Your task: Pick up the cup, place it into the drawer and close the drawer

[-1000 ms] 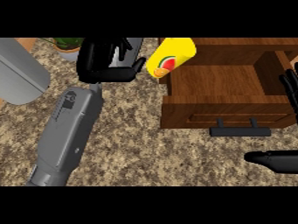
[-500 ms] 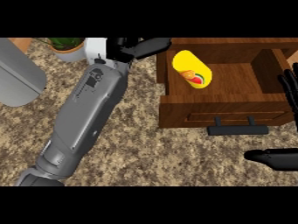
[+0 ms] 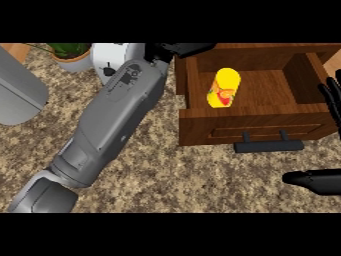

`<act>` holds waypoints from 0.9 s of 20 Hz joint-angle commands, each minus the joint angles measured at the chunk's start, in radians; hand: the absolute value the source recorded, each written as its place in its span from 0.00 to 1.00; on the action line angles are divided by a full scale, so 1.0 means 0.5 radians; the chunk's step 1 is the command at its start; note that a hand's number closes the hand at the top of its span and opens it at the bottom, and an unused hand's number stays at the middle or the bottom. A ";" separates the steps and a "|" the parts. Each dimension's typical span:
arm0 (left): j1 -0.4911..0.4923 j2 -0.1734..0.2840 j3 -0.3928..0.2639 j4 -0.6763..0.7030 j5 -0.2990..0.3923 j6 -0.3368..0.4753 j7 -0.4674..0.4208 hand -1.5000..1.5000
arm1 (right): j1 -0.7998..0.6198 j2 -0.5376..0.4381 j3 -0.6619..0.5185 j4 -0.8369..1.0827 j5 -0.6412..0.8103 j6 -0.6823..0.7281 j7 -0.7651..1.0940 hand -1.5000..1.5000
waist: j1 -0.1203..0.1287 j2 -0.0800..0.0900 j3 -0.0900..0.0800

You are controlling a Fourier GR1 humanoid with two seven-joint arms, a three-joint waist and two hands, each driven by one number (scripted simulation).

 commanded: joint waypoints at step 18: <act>-0.105 0.000 -0.872 0.435 0.379 0.233 0.119 0.00 | -0.141 -0.014 0.030 0.076 -0.004 0.022 0.026 0.00 | -0.094 0.030 0.002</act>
